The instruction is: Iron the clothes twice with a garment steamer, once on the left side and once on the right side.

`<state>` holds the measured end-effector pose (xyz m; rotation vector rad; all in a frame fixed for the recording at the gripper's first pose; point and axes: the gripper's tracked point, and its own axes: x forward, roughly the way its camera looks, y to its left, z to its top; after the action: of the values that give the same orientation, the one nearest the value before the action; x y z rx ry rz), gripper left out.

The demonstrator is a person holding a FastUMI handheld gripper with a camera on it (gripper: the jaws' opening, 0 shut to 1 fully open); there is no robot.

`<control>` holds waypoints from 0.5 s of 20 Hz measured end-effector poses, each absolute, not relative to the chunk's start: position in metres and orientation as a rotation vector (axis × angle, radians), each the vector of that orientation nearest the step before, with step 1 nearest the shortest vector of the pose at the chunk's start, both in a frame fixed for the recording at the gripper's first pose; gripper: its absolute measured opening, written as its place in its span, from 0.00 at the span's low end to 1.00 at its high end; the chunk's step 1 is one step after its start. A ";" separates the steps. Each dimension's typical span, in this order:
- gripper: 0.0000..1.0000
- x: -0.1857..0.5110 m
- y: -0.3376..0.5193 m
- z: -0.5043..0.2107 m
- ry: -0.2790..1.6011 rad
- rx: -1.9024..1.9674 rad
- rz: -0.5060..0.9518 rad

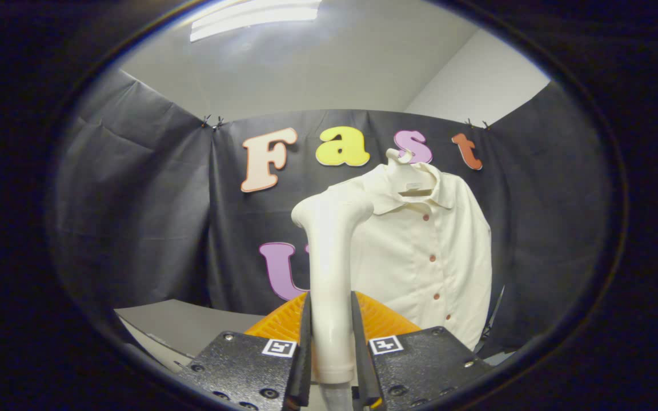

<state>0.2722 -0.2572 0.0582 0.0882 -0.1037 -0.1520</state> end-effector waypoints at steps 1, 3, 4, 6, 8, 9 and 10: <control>0.32 0.280 -0.269 0.060 -0.112 0.087 -0.163; 0.32 0.298 -0.286 0.057 -0.113 0.097 -0.169; 0.32 0.309 -0.293 0.056 -0.114 0.105 -0.168; 0.32 0.326 -0.308 0.045 -0.111 0.125 -0.182; 0.32 0.337 -0.318 0.028 -0.106 0.151 -0.188; 0.32 0.338 -0.320 0.019 -0.104 0.179 -0.178; 0.32 0.338 -0.319 0.011 -0.106 0.209 -0.164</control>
<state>0.3376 -0.3191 0.0106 0.2087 -0.1063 -0.1642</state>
